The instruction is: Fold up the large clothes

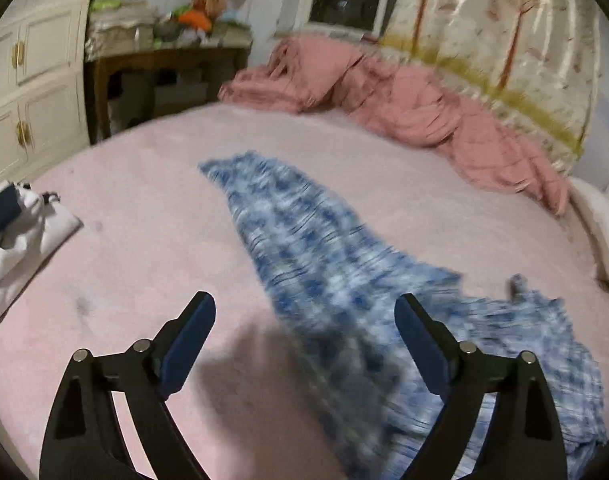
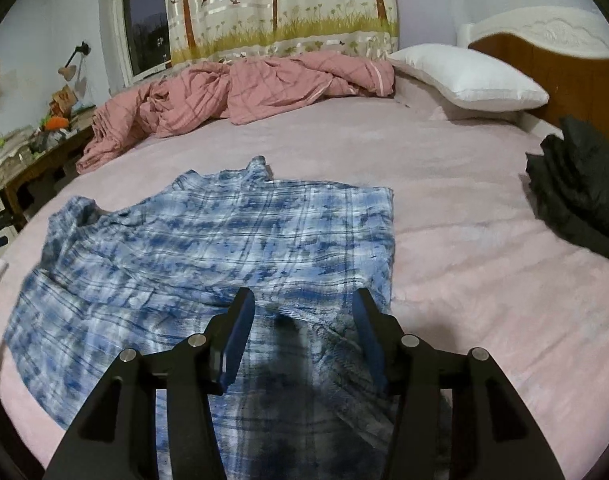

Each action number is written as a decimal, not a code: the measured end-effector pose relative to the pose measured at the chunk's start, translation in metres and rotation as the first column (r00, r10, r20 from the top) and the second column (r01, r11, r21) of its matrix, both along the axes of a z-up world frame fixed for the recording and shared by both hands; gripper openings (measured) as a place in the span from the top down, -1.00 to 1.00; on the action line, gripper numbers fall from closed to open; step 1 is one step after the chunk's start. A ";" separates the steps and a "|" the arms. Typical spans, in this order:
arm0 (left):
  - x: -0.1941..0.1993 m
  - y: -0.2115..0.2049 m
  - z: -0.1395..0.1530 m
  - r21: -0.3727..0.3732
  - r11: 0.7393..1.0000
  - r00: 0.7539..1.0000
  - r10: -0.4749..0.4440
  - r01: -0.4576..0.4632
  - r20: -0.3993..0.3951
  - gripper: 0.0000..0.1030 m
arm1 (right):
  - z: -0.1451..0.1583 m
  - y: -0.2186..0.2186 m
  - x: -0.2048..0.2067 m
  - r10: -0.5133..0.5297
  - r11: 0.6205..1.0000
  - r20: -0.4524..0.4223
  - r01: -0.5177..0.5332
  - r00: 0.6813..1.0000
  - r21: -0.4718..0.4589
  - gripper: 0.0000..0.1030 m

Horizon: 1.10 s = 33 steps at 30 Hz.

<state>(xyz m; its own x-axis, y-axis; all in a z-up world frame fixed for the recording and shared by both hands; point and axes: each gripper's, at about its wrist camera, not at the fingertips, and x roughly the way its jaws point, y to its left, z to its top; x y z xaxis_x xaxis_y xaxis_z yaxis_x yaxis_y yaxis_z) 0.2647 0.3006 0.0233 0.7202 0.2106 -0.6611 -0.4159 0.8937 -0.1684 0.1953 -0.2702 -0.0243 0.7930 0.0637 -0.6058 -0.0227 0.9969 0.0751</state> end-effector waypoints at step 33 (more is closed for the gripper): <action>-0.056 -0.159 -0.004 0.083 0.849 0.848 -0.527 0.522 0.060 0.76 | -0.015 0.010 0.001 0.050 0.998 -0.010 -0.051 0.999 -0.040 -0.17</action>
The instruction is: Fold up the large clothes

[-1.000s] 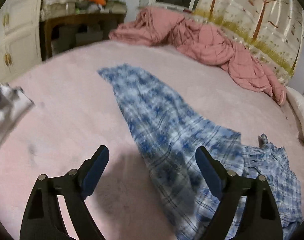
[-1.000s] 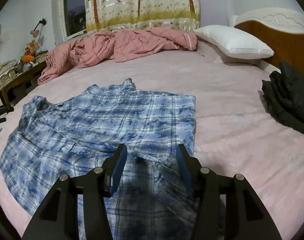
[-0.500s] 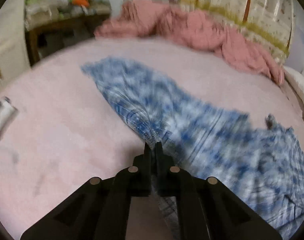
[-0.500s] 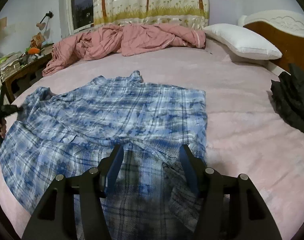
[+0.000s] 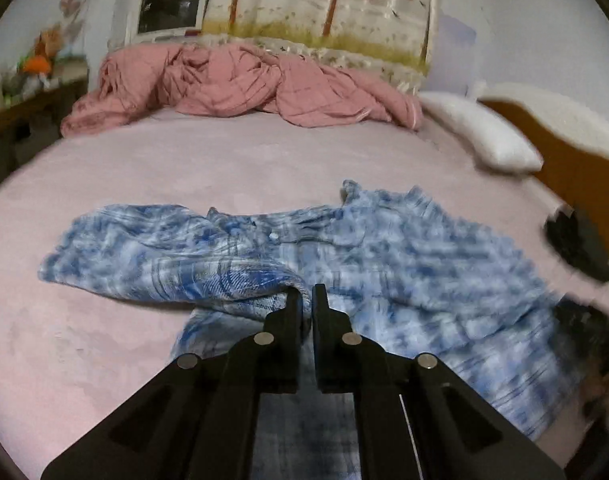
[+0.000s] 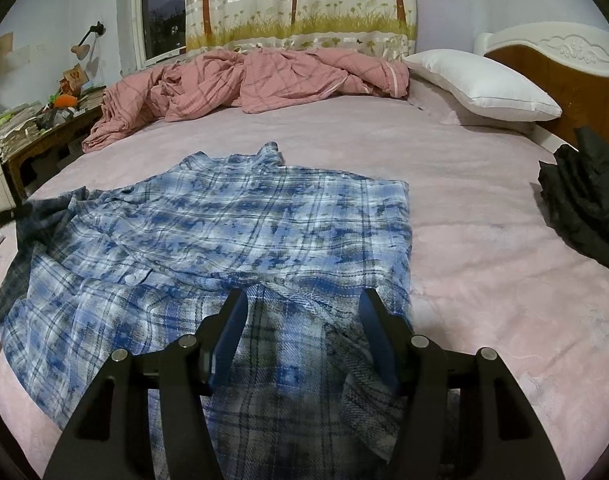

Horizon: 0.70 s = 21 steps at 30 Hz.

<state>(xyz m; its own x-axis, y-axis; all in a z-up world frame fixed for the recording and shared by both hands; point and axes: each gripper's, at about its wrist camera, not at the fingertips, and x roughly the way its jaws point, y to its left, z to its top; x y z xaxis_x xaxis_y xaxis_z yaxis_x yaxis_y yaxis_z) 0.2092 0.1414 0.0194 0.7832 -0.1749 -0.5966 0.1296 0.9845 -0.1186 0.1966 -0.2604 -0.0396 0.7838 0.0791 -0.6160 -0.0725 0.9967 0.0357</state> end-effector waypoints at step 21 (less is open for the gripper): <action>0.077 0.146 -0.026 -0.076 0.904 0.901 0.406 -0.421 -0.154 -0.53 | -0.004 0.008 0.001 0.009 0.999 -0.013 -0.009 1.000 -0.043 -0.20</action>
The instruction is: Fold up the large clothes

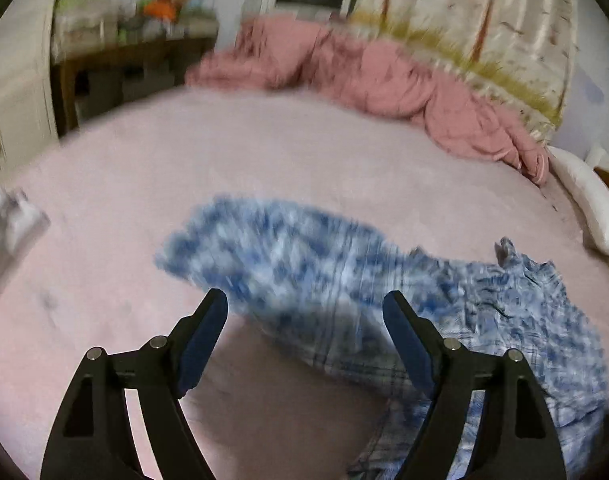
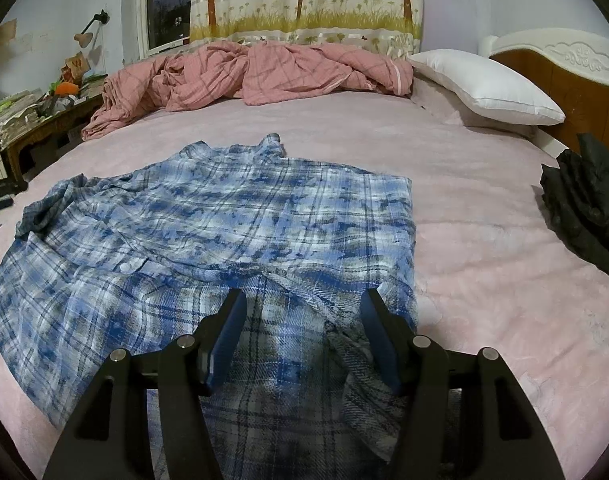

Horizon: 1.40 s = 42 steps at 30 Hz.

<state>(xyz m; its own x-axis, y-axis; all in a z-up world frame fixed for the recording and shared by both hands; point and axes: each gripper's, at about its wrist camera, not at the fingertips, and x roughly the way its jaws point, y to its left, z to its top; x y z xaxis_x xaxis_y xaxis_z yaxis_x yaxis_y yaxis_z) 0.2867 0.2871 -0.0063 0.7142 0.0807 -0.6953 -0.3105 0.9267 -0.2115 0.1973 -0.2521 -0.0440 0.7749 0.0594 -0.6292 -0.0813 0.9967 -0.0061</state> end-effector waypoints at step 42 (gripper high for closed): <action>-0.117 -0.259 0.017 0.079 0.744 0.706 -0.658 0.664 0.261 0.20 | 0.003 0.001 -0.004 0.007 1.000 0.005 -0.007 1.000 -0.019 -0.20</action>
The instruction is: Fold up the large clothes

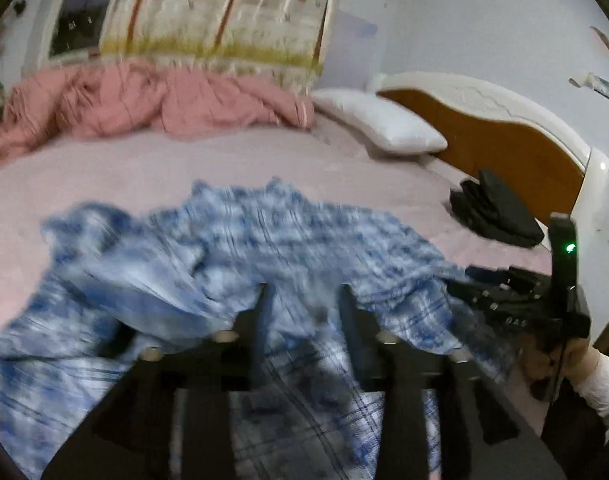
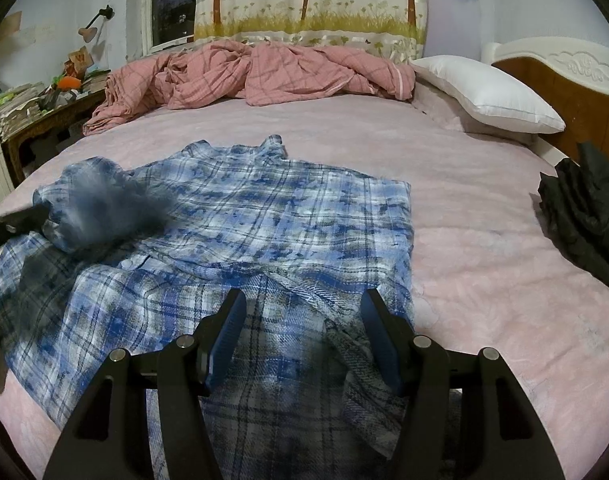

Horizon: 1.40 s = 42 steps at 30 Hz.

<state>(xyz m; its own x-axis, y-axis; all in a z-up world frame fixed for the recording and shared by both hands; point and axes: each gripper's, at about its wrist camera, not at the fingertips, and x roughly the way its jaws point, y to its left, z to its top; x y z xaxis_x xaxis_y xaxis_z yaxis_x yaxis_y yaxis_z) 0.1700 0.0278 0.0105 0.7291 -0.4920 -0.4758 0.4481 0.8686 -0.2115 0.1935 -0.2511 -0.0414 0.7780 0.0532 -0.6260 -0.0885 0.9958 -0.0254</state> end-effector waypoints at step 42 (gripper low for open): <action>0.021 0.153 0.017 -0.155 0.872 0.882 0.471 -0.464 0.008 0.02 | 0.064 0.093 0.103 -0.041 0.970 0.155 0.076 0.987 -0.231 0.93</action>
<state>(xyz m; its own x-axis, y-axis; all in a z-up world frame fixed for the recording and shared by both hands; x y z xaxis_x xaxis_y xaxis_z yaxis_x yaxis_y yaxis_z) 0.1911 0.1804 0.0276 0.9095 -0.1488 -0.3882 0.0089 0.9405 -0.3396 0.2964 -0.1582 0.0227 0.8601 -0.1302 -0.4932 -0.0076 0.9635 -0.2677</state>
